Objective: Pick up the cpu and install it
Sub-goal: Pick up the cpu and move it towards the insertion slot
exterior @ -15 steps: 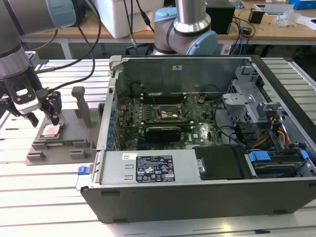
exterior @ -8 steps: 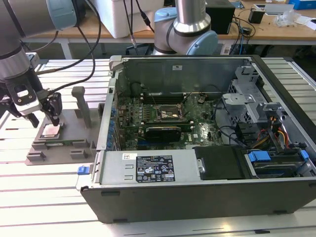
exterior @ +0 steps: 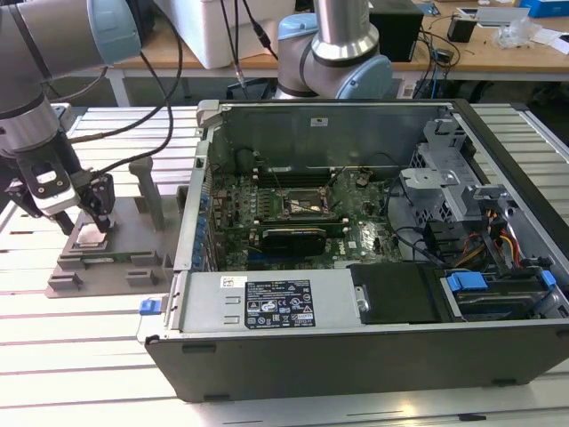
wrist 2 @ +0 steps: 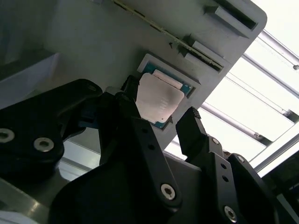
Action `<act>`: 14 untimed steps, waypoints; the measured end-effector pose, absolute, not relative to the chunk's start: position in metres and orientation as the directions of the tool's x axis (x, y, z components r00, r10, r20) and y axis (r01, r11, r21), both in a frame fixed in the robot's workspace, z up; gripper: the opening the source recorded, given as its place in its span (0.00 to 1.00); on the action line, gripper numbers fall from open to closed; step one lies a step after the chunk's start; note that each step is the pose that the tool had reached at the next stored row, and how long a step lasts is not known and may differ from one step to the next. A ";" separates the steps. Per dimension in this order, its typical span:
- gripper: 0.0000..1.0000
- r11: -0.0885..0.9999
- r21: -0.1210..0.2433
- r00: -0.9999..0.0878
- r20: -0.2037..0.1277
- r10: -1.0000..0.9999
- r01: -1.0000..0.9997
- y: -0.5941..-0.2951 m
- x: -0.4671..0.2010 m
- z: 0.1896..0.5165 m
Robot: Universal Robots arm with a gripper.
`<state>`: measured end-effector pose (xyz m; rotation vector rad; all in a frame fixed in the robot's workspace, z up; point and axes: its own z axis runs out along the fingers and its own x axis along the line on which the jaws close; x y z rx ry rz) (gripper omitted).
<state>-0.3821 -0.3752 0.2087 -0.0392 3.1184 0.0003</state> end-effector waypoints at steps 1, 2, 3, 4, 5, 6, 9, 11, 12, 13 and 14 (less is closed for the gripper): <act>0.60 1.000 0.000 -0.999 -0.023 -0.025 -0.025 -0.375 -0.382 0.205; 0.60 1.000 0.000 -0.999 -0.023 -0.025 -0.025 -0.375 -0.382 0.204; 0.60 1.000 0.000 -0.999 -0.023 -0.025 -0.025 -0.375 -0.382 0.203; 0.60 1.000 0.000 -0.999 -0.023 -0.025 -0.025 -0.375 -0.382 0.202; 0.60 1.000 0.000 -0.999 -0.023 -0.025 -0.025 -0.375 -0.382 0.200; 0.60 1.000 0.000 -0.999 -0.023 -0.025 -0.025 -0.375 -0.381 0.199; 0.60 1.000 0.000 -0.999 -0.023 -0.025 -0.025 -0.375 -0.379 0.197; 0.60 0.999 0.000 -0.999 -0.023 -0.044 -0.044 -0.375 -0.379 0.196; 0.60 0.999 0.000 -0.998 -0.023 -0.054 -0.054 -0.375 -0.379 0.196; 0.60 0.998 0.000 -0.997 -0.023 -0.068 -0.068 -0.375 -0.379 0.196; 0.60 0.997 0.001 -0.997 -0.023 -0.077 -0.077 -0.374 -0.379 0.195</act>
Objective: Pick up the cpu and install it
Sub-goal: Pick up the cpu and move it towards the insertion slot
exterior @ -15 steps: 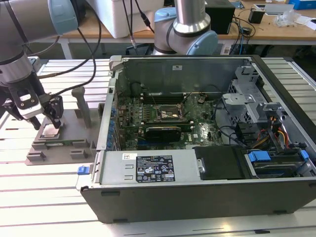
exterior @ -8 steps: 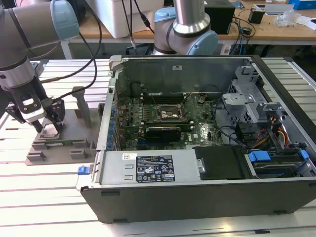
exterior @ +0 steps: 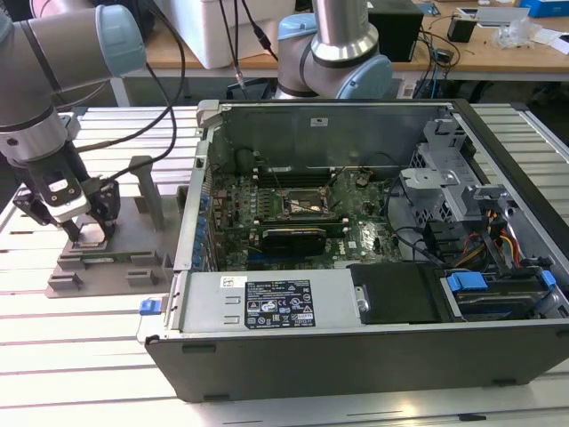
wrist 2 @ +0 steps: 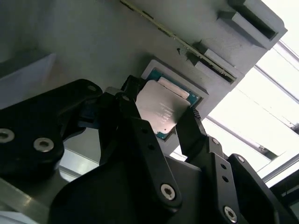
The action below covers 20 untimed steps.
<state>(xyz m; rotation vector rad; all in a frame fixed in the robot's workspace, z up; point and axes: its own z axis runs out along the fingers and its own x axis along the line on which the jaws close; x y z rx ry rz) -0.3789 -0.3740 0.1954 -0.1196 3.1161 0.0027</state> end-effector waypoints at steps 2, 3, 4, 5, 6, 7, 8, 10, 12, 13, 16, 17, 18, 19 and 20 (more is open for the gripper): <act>0.60 0.997 0.001 -0.997 -0.023 -0.077 -0.077 -0.374 -0.380 0.195; 0.60 0.997 0.001 -0.997 -0.023 -0.077 -0.077 -0.373 -0.380 0.195; 0.60 0.997 0.001 -0.997 -0.023 -0.077 -0.077 -0.373 -0.381 0.195; 0.60 0.997 0.001 -0.997 -0.023 -0.077 -0.077 -0.373 -0.381 0.195; 0.60 0.997 0.001 -0.997 -0.023 -0.077 -0.077 -0.373 -0.381 0.194; 0.60 0.997 0.001 -0.997 -0.023 -0.077 -0.077 -0.373 -0.381 0.193; 0.60 0.997 0.001 -0.997 -0.023 -0.077 -0.077 -0.373 -0.381 0.192; 0.60 0.997 0.001 -0.997 -0.023 -0.077 -0.077 -0.373 -0.381 0.191; 0.60 0.997 0.001 -0.997 -0.023 -0.077 -0.077 -0.373 -0.381 0.190; 0.60 0.997 0.001 -0.997 -0.023 -0.077 -0.077 -0.373 -0.382 0.190; 0.60 0.997 0.000 -0.997 -0.024 -0.077 -0.077 -0.373 -0.383 0.190; 0.60 0.997 0.000 -0.997 -0.024 -0.077 -0.077 -0.373 -0.383 0.190; 0.60 0.997 0.000 -0.997 -0.024 -0.077 -0.077 -0.372 -0.383 0.190; 0.60 0.997 -0.001 -0.997 -0.024 -0.077 -0.077 -0.372 -0.383 0.190; 0.60 0.997 -0.001 -0.997 -0.024 -0.077 -0.077 -0.372 -0.383 0.189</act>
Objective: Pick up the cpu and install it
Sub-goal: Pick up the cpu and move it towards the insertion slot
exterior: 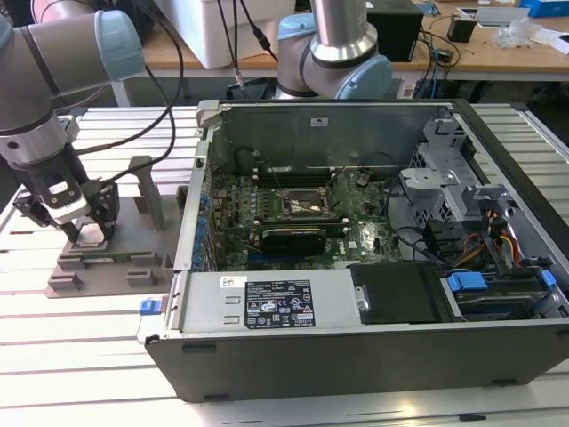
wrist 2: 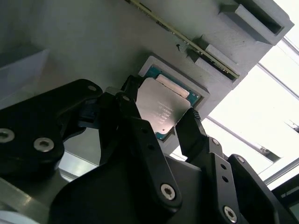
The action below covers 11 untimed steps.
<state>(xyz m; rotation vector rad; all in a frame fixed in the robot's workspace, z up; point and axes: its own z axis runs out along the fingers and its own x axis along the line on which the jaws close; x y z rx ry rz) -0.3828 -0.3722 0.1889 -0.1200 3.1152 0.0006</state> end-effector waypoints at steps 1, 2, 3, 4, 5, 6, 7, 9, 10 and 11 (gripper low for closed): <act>0.60 0.997 -0.001 -0.997 -0.024 -0.077 -0.077 -0.372 -0.383 0.188; 0.60 0.997 -0.001 -0.997 -0.024 -0.077 -0.077 -0.372 -0.383 0.188; 0.60 0.997 -0.001 -0.997 -0.024 -0.077 -0.077 -0.372 -0.383 0.188; 0.60 0.997 -0.001 -0.997 -0.024 -0.077 -0.077 -0.372 -0.383 0.188; 0.60 0.997 -0.001 -0.997 -0.024 -0.077 -0.077 -0.372 -0.383 0.188; 0.60 0.997 -0.001 -0.997 -0.024 -0.077 -0.077 -0.372 -0.383 0.188; 0.60 0.997 -0.001 -0.997 -0.024 -0.077 -0.077 -0.372 -0.383 0.188; 0.55 0.997 -0.001 -0.997 -0.024 -0.077 -0.077 -0.372 -0.383 0.188; 0.55 0.997 -0.001 -0.997 -0.024 -0.077 -0.077 -0.372 -0.383 0.188; 0.55 0.997 -0.001 -0.997 -0.024 -0.077 -0.077 -0.372 -0.383 0.188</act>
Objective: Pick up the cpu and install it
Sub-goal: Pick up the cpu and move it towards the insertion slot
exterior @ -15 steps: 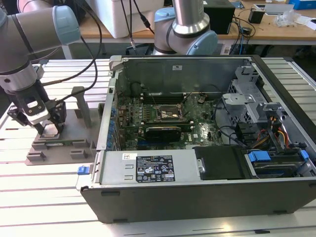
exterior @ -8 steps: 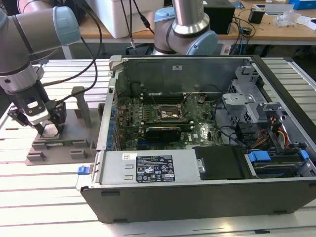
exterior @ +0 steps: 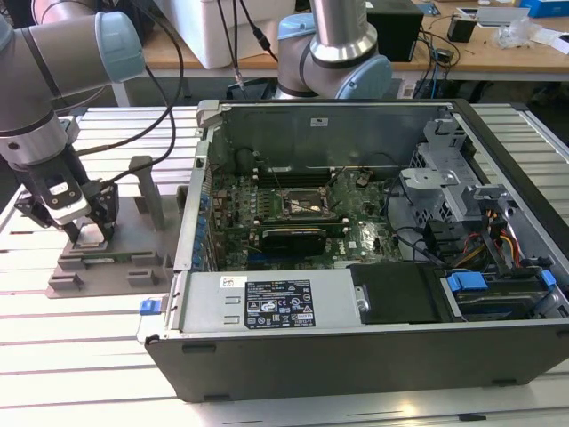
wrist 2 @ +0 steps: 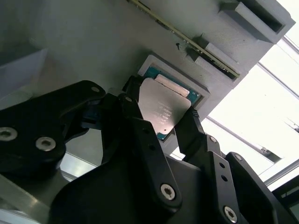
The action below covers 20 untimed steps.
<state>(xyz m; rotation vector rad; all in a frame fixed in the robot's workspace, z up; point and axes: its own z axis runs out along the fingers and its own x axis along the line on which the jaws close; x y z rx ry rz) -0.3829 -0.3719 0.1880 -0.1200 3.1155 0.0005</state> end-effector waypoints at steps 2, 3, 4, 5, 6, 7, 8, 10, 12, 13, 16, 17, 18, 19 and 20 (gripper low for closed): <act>0.55 0.997 -0.001 -0.997 -0.024 -0.077 -0.077 -0.372 -0.383 0.188; 0.55 0.997 -0.001 -0.997 -0.024 -0.077 -0.077 -0.372 -0.383 0.188; 0.55 0.997 -0.001 -0.997 -0.024 -0.077 -0.077 -0.372 -0.383 0.188; 0.55 0.997 -0.001 -0.997 -0.024 -0.077 -0.077 -0.372 -0.383 0.188; 0.55 0.997 -0.001 -0.997 -0.024 -0.077 -0.077 -0.372 -0.383 0.188; 0.55 0.997 -0.001 -0.997 -0.024 -0.077 -0.077 -0.372 -0.383 0.188; 0.55 0.997 -0.001 -0.997 -0.024 -0.077 -0.077 -0.372 -0.383 0.188; 0.55 0.997 -0.001 -0.997 -0.024 -0.077 -0.077 -0.372 -0.383 0.188; 0.55 0.997 -0.001 -0.997 -0.024 -0.077 -0.077 -0.372 -0.383 0.188; 0.55 0.997 -0.001 -0.997 -0.024 -0.077 -0.077 -0.372 -0.383 0.188; 0.55 0.997 -0.001 -0.997 -0.024 -0.077 -0.077 -0.372 -0.383 0.188; 0.55 0.997 -0.001 -0.997 -0.024 -0.077 -0.077 -0.372 -0.383 0.188; 0.55 0.997 -0.001 -0.997 -0.024 -0.077 -0.077 -0.372 -0.383 0.188; 0.55 0.997 -0.001 -0.997 -0.024 -0.077 -0.077 -0.372 -0.383 0.188; 0.55 0.997 -0.001 -0.997 -0.024 -0.077 -0.077 -0.371 -0.383 0.188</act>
